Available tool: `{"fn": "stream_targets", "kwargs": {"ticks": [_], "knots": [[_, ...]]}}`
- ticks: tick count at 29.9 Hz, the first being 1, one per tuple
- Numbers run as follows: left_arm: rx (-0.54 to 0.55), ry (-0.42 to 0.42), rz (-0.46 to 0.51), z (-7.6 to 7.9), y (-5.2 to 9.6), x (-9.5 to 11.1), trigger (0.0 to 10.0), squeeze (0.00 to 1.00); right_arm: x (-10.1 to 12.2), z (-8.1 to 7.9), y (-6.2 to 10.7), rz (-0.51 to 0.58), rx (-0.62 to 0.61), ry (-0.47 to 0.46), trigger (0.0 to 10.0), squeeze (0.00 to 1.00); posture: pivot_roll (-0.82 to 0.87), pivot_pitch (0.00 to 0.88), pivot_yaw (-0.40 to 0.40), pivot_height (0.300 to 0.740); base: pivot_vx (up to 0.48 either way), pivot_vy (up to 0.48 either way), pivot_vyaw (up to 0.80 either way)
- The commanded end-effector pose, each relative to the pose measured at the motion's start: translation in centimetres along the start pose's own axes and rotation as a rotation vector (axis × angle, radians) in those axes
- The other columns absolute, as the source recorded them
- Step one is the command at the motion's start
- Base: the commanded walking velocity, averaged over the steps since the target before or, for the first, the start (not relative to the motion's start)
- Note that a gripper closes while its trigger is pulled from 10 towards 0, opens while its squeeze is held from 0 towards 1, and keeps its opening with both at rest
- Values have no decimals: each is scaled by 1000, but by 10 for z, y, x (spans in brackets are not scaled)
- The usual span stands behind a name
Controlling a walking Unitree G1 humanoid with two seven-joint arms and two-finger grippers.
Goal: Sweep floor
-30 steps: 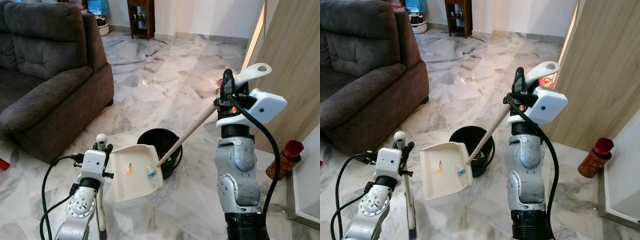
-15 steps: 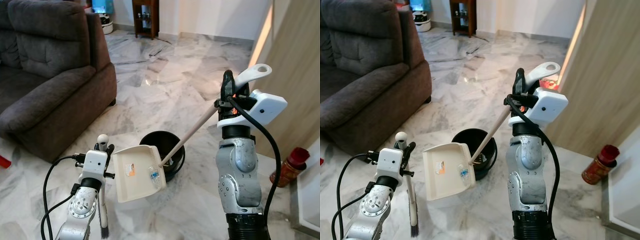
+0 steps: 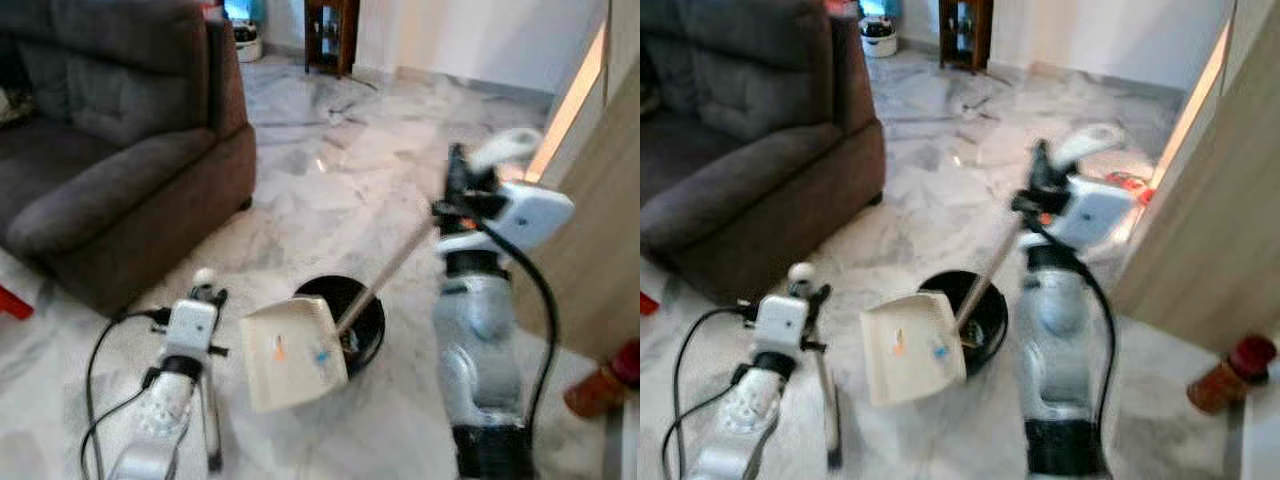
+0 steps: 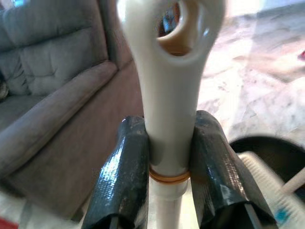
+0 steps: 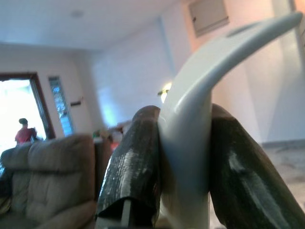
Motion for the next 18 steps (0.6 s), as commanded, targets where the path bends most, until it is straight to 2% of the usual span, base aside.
{"fn": "stream_targets", "kwargs": {"ticks": [1, 18], "knots": [[-4, -8, 55, 1, -4, 13, 10000, 0, 19, 3, -4, 76, -19, -38, 10000, 0, 112, 0, 53, 740, 322, 0, 0], [6, -9, 62, 0, -5, 14, 10000, 0, 21, 1, -6, 80, -10, -54, 10000, 0, 117, 0, 49, 740, 328, 0, 0]]}}
Point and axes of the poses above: a point about 5 cm out from each wrist's last joint towards the gripper, its own y axis pointing back from the gripper into the wrist, its own x axis along the axis of the wrist's last joint, z = x × y, the point moved 5 cm from there along -y, pointing out of the wrist towards the gripper, and after that the axes turned 6 degrees about y, right-handed, at the moved point
